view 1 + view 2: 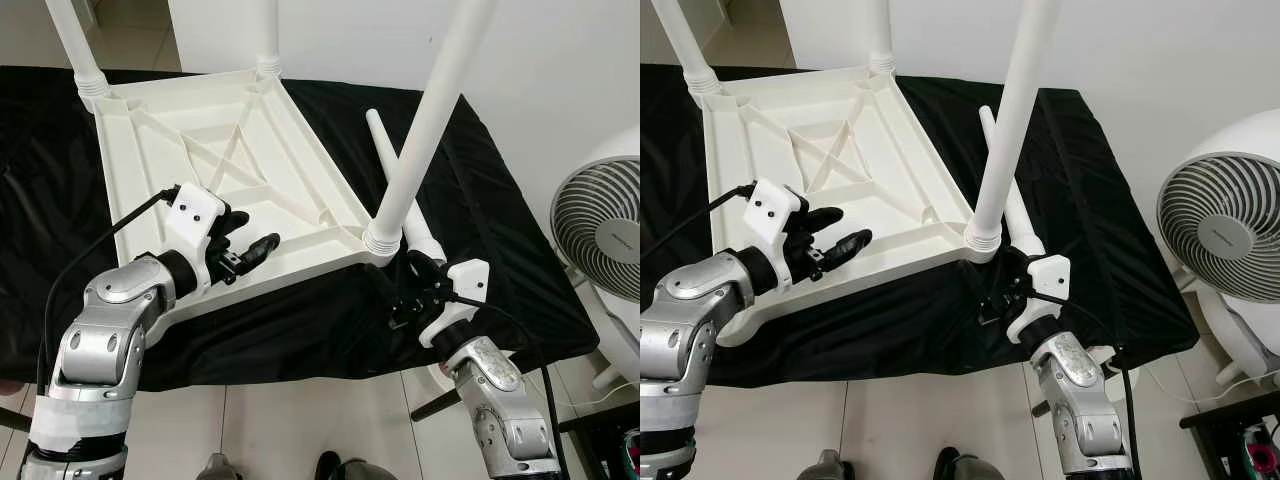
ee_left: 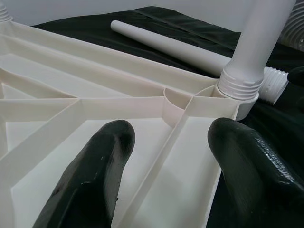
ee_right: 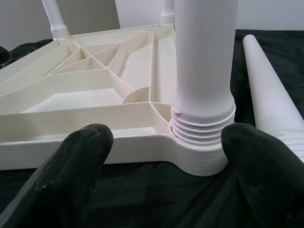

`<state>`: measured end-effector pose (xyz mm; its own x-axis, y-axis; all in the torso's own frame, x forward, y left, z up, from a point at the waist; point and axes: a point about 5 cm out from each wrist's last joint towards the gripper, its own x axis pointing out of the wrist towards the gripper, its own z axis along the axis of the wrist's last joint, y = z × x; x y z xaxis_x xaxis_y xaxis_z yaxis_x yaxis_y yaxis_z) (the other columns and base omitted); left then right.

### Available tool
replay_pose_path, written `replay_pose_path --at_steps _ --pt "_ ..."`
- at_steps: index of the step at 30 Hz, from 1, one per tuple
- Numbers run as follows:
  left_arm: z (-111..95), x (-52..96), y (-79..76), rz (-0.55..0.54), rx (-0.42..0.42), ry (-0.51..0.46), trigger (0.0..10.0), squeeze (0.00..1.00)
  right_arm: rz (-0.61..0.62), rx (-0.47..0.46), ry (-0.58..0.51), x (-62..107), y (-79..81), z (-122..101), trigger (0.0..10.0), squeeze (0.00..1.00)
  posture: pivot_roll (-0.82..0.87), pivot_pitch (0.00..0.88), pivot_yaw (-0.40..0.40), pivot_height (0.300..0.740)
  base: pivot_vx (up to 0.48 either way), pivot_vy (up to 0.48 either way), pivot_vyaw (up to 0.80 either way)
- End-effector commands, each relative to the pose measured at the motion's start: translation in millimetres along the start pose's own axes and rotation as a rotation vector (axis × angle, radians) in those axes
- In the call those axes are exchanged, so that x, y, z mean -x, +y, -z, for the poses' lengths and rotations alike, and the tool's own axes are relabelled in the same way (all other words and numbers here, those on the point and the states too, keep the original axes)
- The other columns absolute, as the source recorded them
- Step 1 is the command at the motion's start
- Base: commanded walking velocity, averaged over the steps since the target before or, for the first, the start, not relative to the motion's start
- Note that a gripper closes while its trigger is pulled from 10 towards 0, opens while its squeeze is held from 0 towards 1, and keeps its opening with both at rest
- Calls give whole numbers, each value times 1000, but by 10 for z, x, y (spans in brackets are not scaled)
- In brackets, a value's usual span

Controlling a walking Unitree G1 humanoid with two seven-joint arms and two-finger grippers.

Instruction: Building children table

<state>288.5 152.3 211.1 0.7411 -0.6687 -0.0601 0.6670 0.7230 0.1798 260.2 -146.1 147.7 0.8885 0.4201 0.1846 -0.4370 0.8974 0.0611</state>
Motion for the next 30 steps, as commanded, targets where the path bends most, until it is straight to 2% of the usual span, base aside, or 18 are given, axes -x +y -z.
replay_pose_path --at_steps 1,3,5,6,8,17,30 --pt "-2 -12 -48 99 -13 7 10000 0 10 -4 4 31 -16 25 10000 0 116 101 -65 740 0 0 0" --pt "-2 -12 -48 99 -13 7 10000 0 10 -4 4 31 -16 25 10000 0 116 101 -65 740 0 0 0" --pt "68 -121 -21 33 -38 48 10000 0 12 -7 3 24 -3 23 10000 0 120 108 -67 740 0 0 0" --pt "68 -121 -21 33 -38 48 10000 0 12 -7 3 24 -3 23 10000 0 120 108 -67 740 0 0 0" --pt "129 -267 -6 -44 -37 89 10000 0 22 -10 -3 23 9 13 10000 0 118 111 -67 740 0 0 0" --pt "246 -502 11 -157 -14 185 10000 0 60 -27 -32 55 77 -38 10000 0 100 116 -60 740 0 0 0" --pt "341 -597 223 -300 -7 281 10000 0 76 -37 -48 74 127 -91 10000 0 87 120 -54 740 0 0 0"
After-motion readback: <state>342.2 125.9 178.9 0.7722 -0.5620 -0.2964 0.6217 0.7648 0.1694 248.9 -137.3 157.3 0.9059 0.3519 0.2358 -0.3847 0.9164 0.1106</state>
